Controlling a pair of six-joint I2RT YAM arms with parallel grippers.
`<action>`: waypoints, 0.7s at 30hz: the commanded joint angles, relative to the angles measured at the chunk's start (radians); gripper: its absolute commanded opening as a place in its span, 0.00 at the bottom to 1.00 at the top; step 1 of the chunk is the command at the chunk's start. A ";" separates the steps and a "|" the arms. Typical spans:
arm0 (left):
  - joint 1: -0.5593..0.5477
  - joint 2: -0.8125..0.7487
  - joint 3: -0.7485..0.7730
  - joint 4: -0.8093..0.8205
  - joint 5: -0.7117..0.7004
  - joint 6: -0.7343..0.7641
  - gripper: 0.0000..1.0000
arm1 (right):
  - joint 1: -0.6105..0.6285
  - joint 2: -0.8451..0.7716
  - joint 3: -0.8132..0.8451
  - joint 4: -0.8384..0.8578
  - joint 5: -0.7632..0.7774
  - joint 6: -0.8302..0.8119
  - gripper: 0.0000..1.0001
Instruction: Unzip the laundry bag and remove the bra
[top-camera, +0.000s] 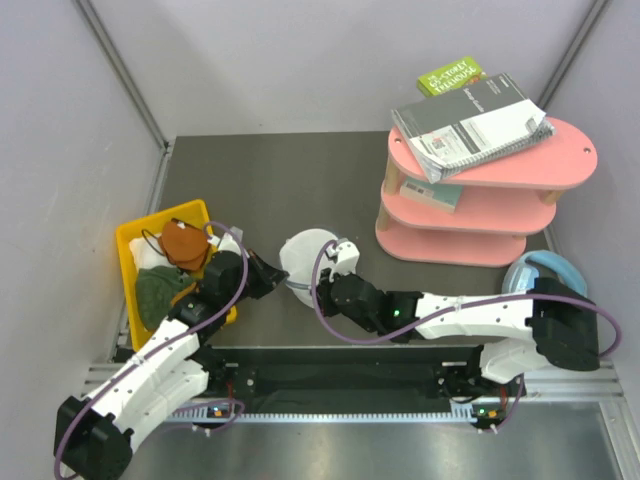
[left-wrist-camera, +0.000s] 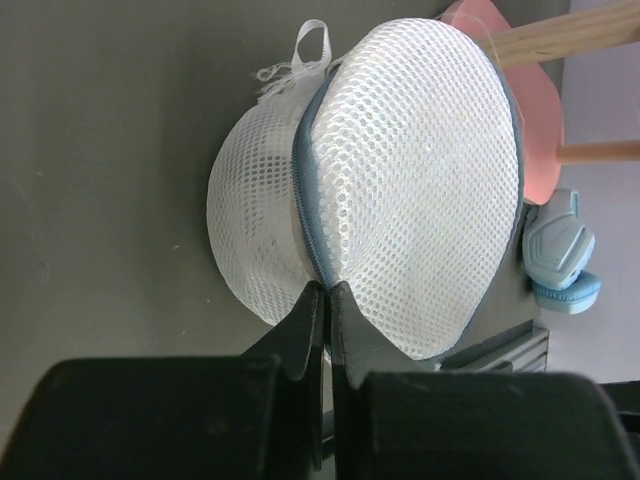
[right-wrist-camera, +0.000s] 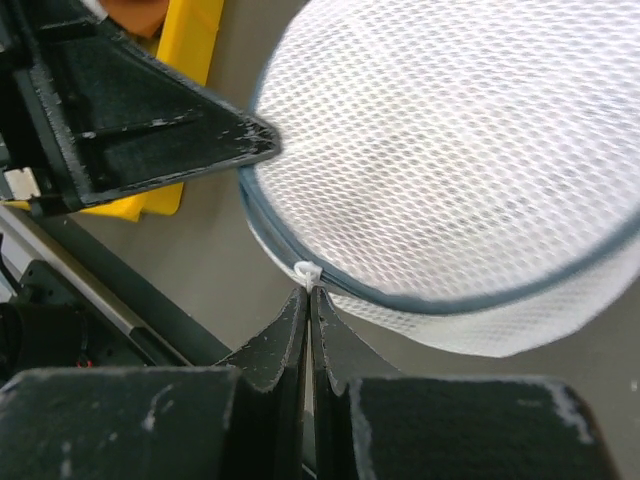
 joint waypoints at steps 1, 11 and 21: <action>0.011 0.002 0.050 -0.022 -0.060 0.050 0.00 | -0.035 -0.102 -0.048 -0.027 0.080 0.008 0.00; 0.016 0.093 0.087 0.052 -0.029 0.090 0.00 | -0.084 -0.179 -0.089 -0.062 0.095 -0.021 0.00; 0.077 0.332 0.242 0.135 -0.023 0.193 0.28 | -0.003 -0.076 -0.013 0.003 0.032 -0.021 0.00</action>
